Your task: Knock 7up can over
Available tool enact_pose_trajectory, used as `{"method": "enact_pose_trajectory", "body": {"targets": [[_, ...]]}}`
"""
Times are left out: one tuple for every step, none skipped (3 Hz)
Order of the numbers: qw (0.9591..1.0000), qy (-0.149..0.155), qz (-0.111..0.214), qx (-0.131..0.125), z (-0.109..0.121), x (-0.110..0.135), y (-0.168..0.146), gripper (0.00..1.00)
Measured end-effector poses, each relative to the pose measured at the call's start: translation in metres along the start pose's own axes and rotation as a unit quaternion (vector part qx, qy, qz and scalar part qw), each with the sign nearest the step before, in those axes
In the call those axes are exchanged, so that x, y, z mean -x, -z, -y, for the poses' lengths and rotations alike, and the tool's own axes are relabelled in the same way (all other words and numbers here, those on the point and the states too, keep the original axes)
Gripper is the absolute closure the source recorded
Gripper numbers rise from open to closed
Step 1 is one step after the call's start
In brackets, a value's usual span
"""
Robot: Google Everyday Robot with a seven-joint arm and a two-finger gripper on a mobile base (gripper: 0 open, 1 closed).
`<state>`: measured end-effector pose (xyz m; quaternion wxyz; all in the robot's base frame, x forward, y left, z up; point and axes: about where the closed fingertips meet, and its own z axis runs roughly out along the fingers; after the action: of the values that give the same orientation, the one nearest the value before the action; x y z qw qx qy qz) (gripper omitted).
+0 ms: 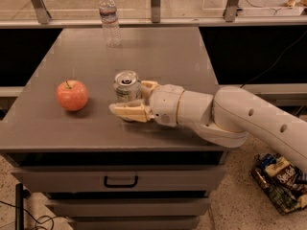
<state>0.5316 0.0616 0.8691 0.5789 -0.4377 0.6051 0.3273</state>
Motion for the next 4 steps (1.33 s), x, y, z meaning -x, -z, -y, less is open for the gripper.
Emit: {"method": "enact_pose_trajectory", "body": {"targets": [[1.0,-0.002,0.001,0.003,0.001,0.001,-0.001,0.64],[0.9994,0.015,-0.03,0.005,0.009,0.006,0.008,0.87],[0.9925,0.075,-0.086,0.044,0.017,0.044,0.014,1.0],[0.9758,0.135,-0.152,0.081,0.038,0.062,0.027,1.0]]}}
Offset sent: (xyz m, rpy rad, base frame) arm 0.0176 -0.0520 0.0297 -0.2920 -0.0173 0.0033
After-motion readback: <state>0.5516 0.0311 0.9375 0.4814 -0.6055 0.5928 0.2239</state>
